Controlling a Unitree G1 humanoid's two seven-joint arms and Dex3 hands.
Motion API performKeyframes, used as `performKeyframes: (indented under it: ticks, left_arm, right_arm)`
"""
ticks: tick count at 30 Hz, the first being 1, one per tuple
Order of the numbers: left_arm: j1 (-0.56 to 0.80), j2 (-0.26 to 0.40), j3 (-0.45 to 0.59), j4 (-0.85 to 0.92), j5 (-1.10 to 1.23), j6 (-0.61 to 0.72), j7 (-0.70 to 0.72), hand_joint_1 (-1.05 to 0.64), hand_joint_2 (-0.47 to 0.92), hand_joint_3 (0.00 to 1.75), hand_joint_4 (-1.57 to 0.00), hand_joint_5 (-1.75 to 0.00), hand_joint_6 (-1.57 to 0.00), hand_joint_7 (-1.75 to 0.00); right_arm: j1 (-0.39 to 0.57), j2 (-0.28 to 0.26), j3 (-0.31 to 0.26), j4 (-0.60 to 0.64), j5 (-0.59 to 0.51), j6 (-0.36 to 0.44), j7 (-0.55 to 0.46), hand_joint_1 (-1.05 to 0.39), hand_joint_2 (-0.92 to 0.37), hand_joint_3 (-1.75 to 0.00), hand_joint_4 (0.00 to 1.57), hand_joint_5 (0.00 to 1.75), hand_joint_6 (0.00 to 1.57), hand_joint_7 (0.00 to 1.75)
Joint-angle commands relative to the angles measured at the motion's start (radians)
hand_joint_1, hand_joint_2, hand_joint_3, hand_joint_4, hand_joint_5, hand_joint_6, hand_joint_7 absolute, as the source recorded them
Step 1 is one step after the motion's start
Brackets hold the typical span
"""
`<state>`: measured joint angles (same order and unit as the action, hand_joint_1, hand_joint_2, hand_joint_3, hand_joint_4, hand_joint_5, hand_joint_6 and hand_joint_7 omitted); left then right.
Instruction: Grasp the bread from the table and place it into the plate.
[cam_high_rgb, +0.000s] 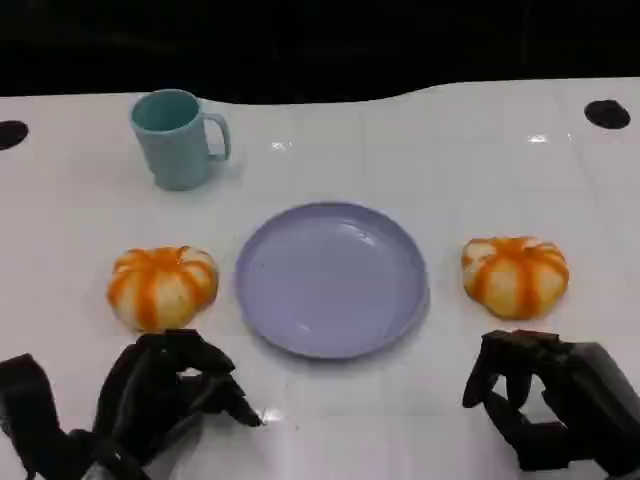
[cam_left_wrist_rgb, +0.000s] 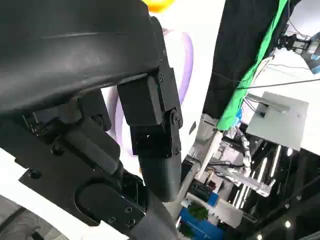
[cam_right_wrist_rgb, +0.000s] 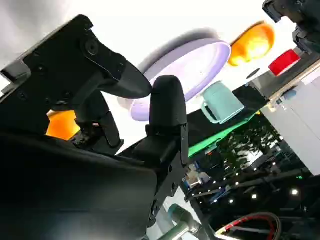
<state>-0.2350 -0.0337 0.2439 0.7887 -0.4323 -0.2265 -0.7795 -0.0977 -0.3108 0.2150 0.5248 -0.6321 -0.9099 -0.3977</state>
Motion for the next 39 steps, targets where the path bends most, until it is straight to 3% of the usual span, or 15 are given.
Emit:
performKeyframes:
  ticks: [1, 30, 34, 39]
  left_arm:
    - [0.000, 0.020, 0.004, -0.003, 0.000, -0.008, -0.015, -1.05, 0.61, 0.00, -1.57, -0.59, -1.57, -0.36]
    - [-0.009, 0.020, 0.003, 0.014, 0.009, -0.021, -0.007, -1.05, 0.62, 0.00, -1.57, -0.59, -1.57, -0.36]
    - [-0.006, 0.019, 0.004, 0.007, 0.006, -0.013, -0.005, -1.05, 0.61, 0.00, -1.57, -0.59, -1.57, -0.36]
    - [-0.004, 0.020, 0.003, 0.005, 0.007, -0.019, -0.007, -1.05, 0.61, 0.00, -1.57, -0.59, -1.57, -0.36]
  right_arm:
    - [-0.002, -0.018, -0.002, 0.007, 0.007, -0.020, -0.010, -0.16, -0.39, -1.30, 0.83, 1.75, 0.74, 1.48]
    - [-0.005, -0.019, -0.013, 0.007, 0.018, -0.029, -0.011, -0.15, -0.38, -1.34, 0.82, 1.73, 0.75, 1.45]
    - [0.004, -0.022, -0.025, -0.025, 0.026, -0.010, -0.001, -0.16, -0.46, -1.21, 0.76, 1.72, 0.74, 1.27]
    - [0.009, -0.020, -0.037, -0.060, 0.036, 0.021, 0.006, -0.16, -0.53, -0.98, 0.71, 1.34, 0.79, 0.88]
